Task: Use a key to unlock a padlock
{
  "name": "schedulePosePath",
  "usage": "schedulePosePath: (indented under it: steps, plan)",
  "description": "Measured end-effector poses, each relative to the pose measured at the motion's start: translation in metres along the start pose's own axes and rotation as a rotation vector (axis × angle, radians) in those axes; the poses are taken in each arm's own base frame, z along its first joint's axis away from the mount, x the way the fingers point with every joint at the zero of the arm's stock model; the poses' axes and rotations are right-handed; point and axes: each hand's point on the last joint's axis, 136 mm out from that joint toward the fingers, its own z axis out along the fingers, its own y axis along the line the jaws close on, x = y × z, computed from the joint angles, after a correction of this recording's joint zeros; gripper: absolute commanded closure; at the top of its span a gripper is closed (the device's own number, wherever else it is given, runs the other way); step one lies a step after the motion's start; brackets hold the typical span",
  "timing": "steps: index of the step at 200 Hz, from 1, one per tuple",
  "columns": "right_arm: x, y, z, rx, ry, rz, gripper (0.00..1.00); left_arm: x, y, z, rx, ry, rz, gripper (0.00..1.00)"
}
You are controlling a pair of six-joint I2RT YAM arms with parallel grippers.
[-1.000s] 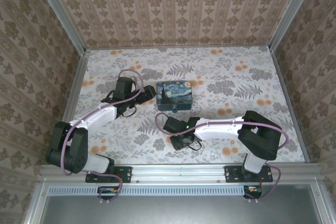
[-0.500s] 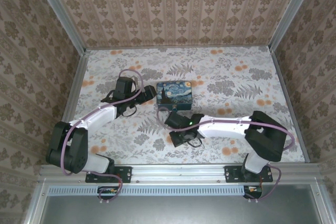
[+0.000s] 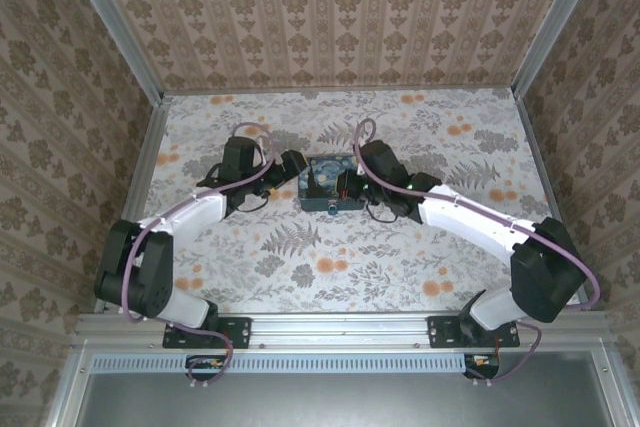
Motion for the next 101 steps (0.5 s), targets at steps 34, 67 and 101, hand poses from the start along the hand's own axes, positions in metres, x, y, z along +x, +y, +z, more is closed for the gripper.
schedulePosePath:
  steps: [34,67,101]
  plan:
    - [-0.027,0.003,0.007,-0.053,-0.054,0.070,1.00,0.000,-0.007,0.007,0.051,0.013,-0.060,0.05]
    - [-0.048,0.011,0.005,-0.157,-0.104,0.151,1.00,-0.004,-0.029,0.013,0.152,0.014,-0.136,0.11]
    - [-0.058,0.001,0.008,-0.252,-0.132,0.266,1.00,-0.004,-0.050,0.021,0.246,0.032,-0.226,0.19]
